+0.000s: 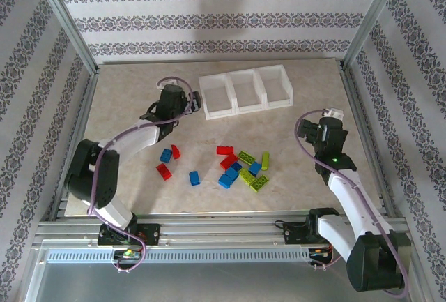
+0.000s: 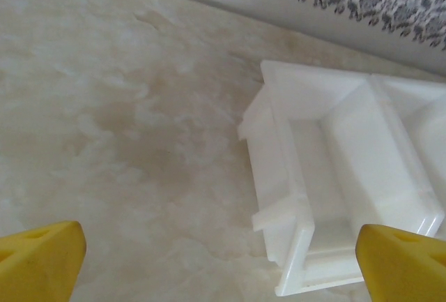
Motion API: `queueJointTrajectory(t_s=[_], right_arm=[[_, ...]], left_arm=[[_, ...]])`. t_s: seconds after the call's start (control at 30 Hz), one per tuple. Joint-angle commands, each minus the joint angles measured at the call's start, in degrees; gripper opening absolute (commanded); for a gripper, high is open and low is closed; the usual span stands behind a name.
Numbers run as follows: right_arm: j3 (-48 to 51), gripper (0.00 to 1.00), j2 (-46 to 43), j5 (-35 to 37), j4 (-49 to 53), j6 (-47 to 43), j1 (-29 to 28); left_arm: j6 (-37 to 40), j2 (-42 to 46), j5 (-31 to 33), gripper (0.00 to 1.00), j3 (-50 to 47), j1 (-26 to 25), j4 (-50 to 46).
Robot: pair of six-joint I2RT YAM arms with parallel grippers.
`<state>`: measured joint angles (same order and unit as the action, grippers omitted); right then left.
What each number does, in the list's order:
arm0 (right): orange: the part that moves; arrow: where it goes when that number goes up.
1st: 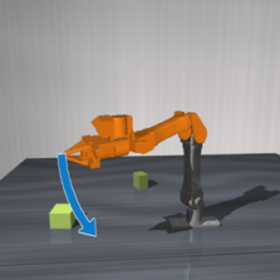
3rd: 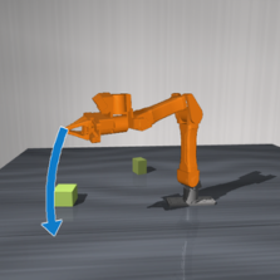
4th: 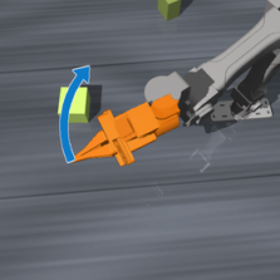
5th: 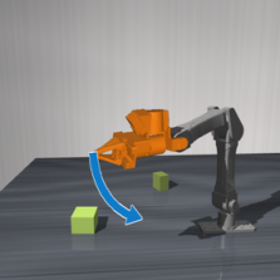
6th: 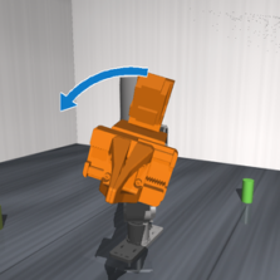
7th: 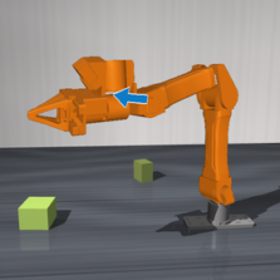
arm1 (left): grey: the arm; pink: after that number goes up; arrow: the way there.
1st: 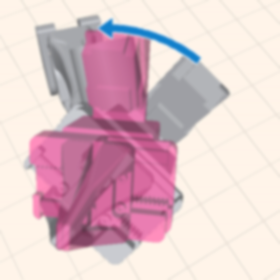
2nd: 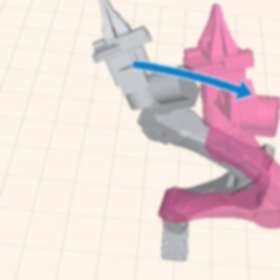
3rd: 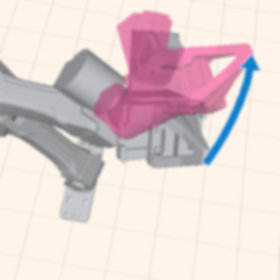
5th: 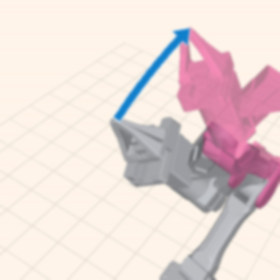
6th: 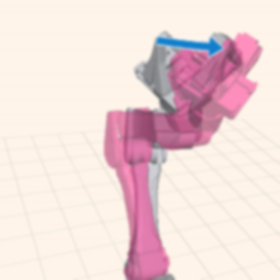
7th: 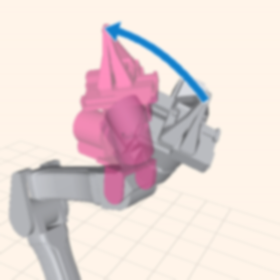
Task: Sort the legos into containers by color
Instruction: Move the container to the top-center of the table.
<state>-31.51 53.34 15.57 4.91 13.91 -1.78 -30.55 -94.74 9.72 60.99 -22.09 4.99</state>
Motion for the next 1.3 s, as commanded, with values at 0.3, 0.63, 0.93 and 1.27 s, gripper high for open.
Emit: queueJointTrajectory(t_s=[0.3,0.63,0.93,1.27], right_arm=[[-4.07,0.98,-2.08,2.69,11.59,5.07,-3.02],[-5.21,0.98,-2.72,3.2,14.74,5.42,-4.71],[-5.48,0.98,-1.68,3.65,15.66,6.52,-6.19],[-6.02,0.98,-0.57,4.02,15.72,6.95,-7.61]], left_arm=[[0.48,-14.14,0.22,1.0,17.14,-4.19,-10.36],[1.71,-20.63,1.69,0.74,23.09,-4.39,-15.84],[3.46,-22.15,2.77,0.61,23.39,-4.37,-17.47],[5.11,-23.71,3.75,0.58,25.08,-4.37,-19.1]])
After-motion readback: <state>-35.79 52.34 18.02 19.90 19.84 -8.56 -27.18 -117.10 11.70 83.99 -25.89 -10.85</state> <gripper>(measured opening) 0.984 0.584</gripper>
